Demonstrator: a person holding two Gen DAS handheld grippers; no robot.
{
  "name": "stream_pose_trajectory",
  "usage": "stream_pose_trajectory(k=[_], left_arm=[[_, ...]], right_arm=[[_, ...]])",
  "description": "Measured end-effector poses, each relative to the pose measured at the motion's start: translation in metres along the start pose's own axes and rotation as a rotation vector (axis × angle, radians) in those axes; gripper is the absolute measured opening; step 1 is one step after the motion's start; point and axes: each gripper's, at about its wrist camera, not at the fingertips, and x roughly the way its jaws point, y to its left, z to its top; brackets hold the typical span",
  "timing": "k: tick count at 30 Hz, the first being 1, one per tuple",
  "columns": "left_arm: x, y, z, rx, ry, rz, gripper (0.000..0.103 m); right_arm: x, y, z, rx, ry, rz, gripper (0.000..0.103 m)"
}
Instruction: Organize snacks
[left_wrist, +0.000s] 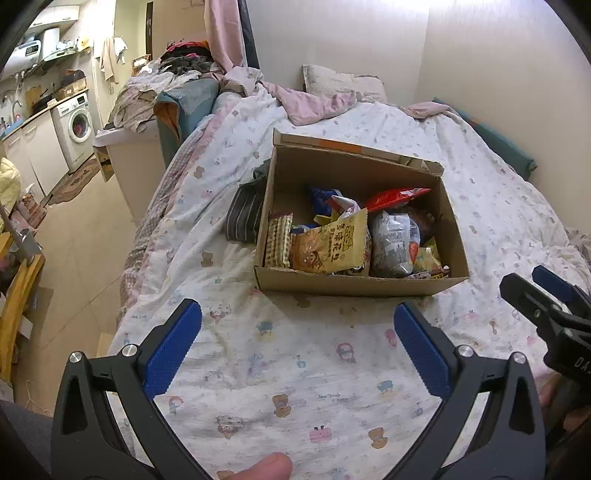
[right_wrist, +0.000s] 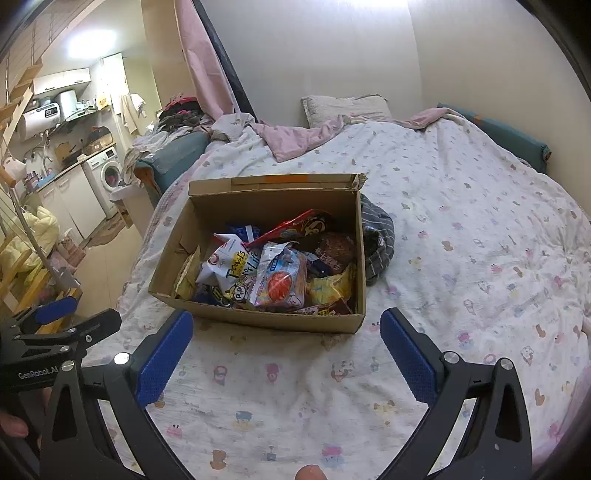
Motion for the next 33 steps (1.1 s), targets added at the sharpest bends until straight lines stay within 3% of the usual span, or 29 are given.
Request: stream_pose_trajectory(k=[33], left_arm=[[-0.0005, 0.0027, -0.0020, -0.002, -0.003, 0.003, 0.103]], right_arm=[[-0.0038, -0.0010, 0.0013, 0.001, -0.006, 0.005, 0.103]])
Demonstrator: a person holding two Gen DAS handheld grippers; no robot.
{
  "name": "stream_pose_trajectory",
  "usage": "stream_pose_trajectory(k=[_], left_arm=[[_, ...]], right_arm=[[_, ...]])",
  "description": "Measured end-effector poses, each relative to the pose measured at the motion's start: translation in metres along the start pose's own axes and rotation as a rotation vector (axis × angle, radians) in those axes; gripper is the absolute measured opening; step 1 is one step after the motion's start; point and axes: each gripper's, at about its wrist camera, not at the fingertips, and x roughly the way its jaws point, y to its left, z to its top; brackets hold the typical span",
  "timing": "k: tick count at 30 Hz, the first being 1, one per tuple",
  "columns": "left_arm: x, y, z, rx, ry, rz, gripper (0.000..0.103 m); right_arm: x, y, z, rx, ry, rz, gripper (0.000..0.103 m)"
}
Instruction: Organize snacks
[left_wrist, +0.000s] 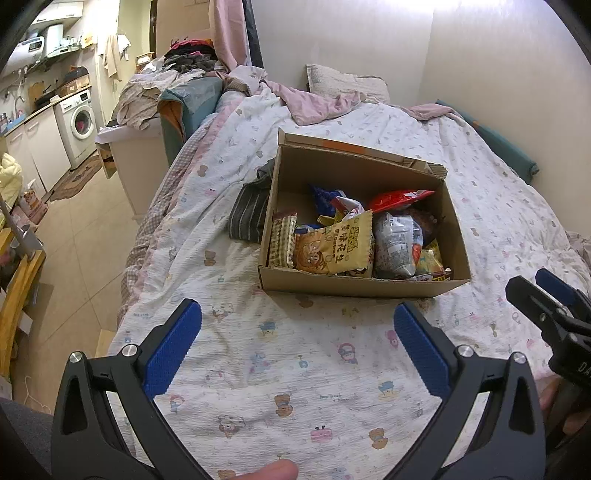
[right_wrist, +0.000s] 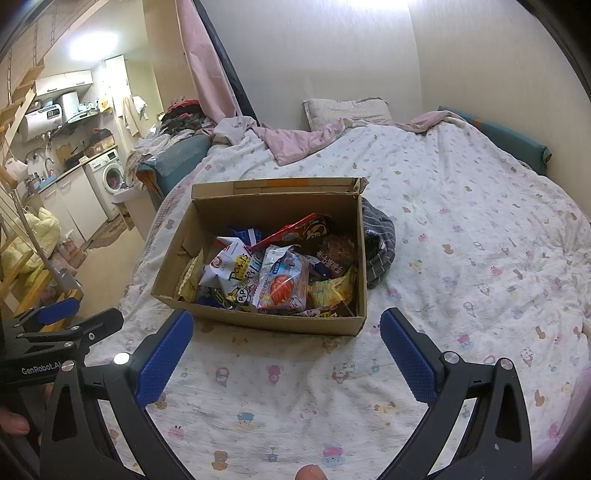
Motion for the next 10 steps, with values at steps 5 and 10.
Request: stream_pose_trajectory(k=[5, 10], left_arm=[[0.0000, 0.0001, 0.0006, -0.001, 0.002, -0.001, 0.103], [-0.0010, 0.0006, -0.0023, -0.011, -0.005, -0.018, 0.103]], right_arm=[[-0.0031, -0.0009, 0.0014, 0.004, -0.011, 0.008, 0.103], [-0.0054, 0.0005, 0.0040, 0.004, -0.013, 0.014, 0.103]])
